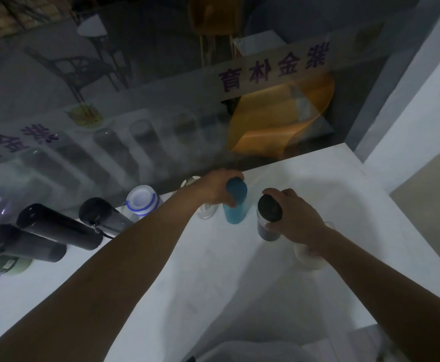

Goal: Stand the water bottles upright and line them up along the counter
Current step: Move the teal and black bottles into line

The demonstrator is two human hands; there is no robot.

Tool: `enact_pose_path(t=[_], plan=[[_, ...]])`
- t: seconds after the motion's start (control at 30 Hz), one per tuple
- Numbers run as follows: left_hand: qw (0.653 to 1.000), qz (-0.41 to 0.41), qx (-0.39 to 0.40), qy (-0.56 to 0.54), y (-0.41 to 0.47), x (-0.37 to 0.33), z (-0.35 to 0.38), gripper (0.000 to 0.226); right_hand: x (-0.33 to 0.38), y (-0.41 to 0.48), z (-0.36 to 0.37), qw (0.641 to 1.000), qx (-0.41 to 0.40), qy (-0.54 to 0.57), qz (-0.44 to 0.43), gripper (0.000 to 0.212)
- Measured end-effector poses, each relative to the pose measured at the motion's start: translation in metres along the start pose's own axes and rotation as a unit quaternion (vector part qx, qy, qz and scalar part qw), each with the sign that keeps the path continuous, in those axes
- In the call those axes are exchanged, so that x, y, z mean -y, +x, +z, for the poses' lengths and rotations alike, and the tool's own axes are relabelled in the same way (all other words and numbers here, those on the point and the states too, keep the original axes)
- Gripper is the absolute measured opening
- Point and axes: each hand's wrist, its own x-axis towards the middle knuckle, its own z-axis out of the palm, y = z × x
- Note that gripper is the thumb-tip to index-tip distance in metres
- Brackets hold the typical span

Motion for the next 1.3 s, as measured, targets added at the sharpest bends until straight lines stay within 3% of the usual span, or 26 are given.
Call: enact_pose_path(t=[0.23,0.8,0.97,1.03,1.2,1.3], plan=[[0.998,-0.017,-0.056,-0.011,0.012,-0.013,-0.008,0.06,0.001,-0.002,0.002,1.0,-0.003,0.018,0.005,0.072],[0.992,-0.039,-0.09,-0.081,0.02,-0.006,0.012,0.068,0.006,-0.004,-0.001,0.999,0.017,0.021,0.029,0.082],[0.994,-0.008,-0.069,-0.09,0.013,0.001,0.009,0.082,0.01,-0.007,-0.004,0.998,0.038,0.021,0.04,0.084],[0.988,-0.001,-0.098,-0.123,0.006,0.002,0.01,0.085,0.012,-0.008,-0.004,0.998,0.038,0.015,0.052,0.082],[0.938,0.006,-0.27,-0.215,-0.045,-0.011,0.039,0.075,0.022,-0.01,-0.009,0.996,0.028,0.025,0.083,0.081],[0.934,-0.024,-0.276,-0.224,-0.085,-0.023,0.073,0.075,0.023,-0.005,-0.014,0.995,0.026,0.028,0.094,0.079]])
